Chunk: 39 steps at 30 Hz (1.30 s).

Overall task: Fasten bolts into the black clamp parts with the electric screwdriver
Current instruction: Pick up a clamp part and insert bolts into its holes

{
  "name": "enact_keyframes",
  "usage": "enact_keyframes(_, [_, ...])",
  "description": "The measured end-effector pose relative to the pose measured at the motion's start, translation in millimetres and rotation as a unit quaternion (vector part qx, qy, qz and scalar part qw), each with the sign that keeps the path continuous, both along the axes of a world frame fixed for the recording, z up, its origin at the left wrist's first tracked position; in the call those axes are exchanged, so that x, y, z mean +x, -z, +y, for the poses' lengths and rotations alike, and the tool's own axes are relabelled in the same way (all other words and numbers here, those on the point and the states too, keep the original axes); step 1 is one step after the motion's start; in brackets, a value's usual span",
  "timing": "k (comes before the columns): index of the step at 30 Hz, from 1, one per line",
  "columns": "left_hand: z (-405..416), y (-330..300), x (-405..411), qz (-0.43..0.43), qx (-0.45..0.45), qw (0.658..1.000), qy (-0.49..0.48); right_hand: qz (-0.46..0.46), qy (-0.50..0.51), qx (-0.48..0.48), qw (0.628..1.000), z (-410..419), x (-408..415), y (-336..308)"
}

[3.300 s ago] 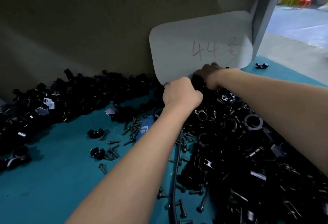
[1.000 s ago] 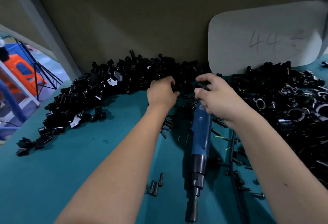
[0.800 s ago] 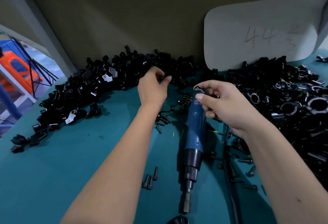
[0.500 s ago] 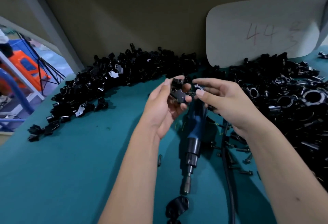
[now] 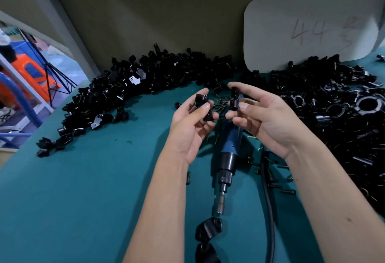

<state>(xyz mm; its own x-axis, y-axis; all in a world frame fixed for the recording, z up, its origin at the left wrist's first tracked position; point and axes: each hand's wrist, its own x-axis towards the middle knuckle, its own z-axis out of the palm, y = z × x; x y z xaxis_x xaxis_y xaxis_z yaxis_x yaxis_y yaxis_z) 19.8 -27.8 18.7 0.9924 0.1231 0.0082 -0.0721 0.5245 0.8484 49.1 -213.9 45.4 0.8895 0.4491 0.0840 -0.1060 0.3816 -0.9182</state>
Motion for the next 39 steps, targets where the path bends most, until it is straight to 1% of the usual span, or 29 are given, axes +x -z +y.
enact_keyframes(3, [-3,3,2,-0.011,0.073,0.997,-0.029,0.002,0.012,-0.004,1.0,1,-1,-1])
enact_keyframes(5, [-7,4,2,-0.014,0.102,0.994,-0.036,0.001,0.031,-0.009,0.999,3,-2,0])
enact_keyframes(9, [-12,4,2,-0.034,0.12,0.991,-0.041,-0.017,0.078,-0.022,0.997,3,-2,2])
enact_keyframes(12, [-13,2,1,-0.061,0.12,0.99,-0.028,-0.019,0.104,0.003,0.994,7,-2,0])
enact_keyframes(15, [-15,0,0,-0.067,0.133,0.989,-0.006,-0.015,0.138,0.025,0.99,14,-4,0])
enact_keyframes(19, [-16,0,-2,-0.069,0.118,0.99,0.027,-0.061,0.191,0.003,0.98,25,-5,5])
enact_keyframes(24, [-13,1,-5,-0.07,0.11,0.991,0.02,-0.134,0.196,-0.073,0.969,37,-6,12])
enact_keyframes(29, [-9,-1,-5,-0.034,0.036,0.999,0.013,-0.127,0.202,-0.032,0.971,41,-9,11])
enact_keyframes(32, [-11,-2,-5,-0.026,0.034,0.999,0.009,-0.114,0.22,-0.023,0.969,42,-10,10])
enact_keyframes(35, [-9,-3,-6,-0.025,0.033,0.999,-0.003,-0.142,0.242,-0.081,0.956,40,-7,10])
enact_keyframes(39, [-3,-3,-7,-0.016,0.047,0.999,-0.009,-0.161,0.218,-0.129,0.954,36,-3,12])
